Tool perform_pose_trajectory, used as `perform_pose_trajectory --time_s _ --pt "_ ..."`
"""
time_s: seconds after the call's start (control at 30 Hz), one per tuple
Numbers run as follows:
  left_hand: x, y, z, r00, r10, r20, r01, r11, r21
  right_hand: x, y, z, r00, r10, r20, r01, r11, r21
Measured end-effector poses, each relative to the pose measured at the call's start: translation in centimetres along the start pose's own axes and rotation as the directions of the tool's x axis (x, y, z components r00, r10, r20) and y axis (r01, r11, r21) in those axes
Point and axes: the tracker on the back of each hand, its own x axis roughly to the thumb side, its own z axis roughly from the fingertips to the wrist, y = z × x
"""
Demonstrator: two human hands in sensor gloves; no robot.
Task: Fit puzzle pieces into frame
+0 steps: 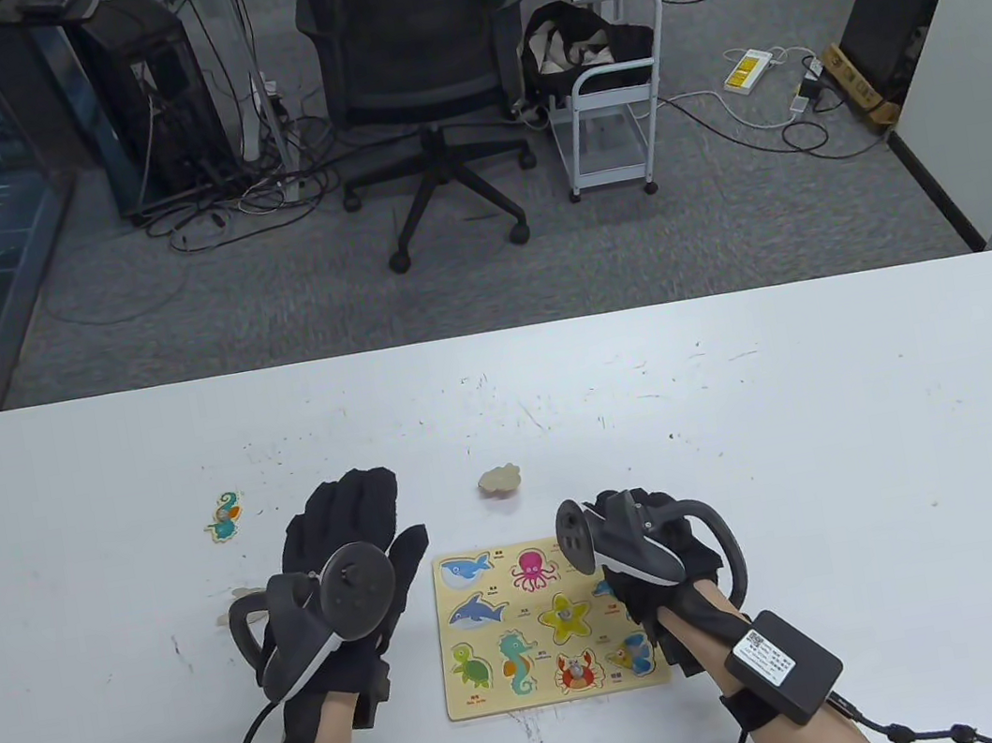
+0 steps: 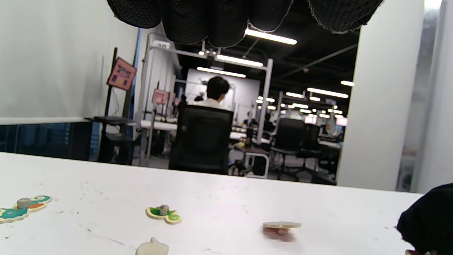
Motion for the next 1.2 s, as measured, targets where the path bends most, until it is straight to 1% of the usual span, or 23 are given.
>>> perform_pose_trajectory --time_s 0.1,0.5,0.87,1.1,1.2 --pt "-0.1 0.2 0.1 1.000 0.010 0.001 -0.010 1.000 0.001 0.2 0.7 -0.6 1.000 -0.013 -0.001 0.013 0.999 0.030" --pt "0.3 0.3 0.2 1.000 0.005 0.019 -0.005 1.000 -0.003 0.7 2.5 -1.8 1.000 0.003 -0.030 -0.001 0.997 0.077" --pt "0.5 0.1 0.1 1.000 -0.008 0.017 0.009 1.000 -0.024 0.8 3.0 -1.9 1.000 -0.010 -0.025 0.012 0.996 0.086" --pt "0.7 0.1 0.0 1.000 -0.016 0.017 0.016 0.999 -0.036 0.7 3.2 -2.0 0.999 -0.042 -0.029 0.045 0.995 0.090" --pt "0.8 0.1 0.0 1.000 -0.018 0.018 0.019 0.999 -0.042 0.4 3.1 -2.0 0.998 -0.061 -0.027 0.063 0.992 0.108"
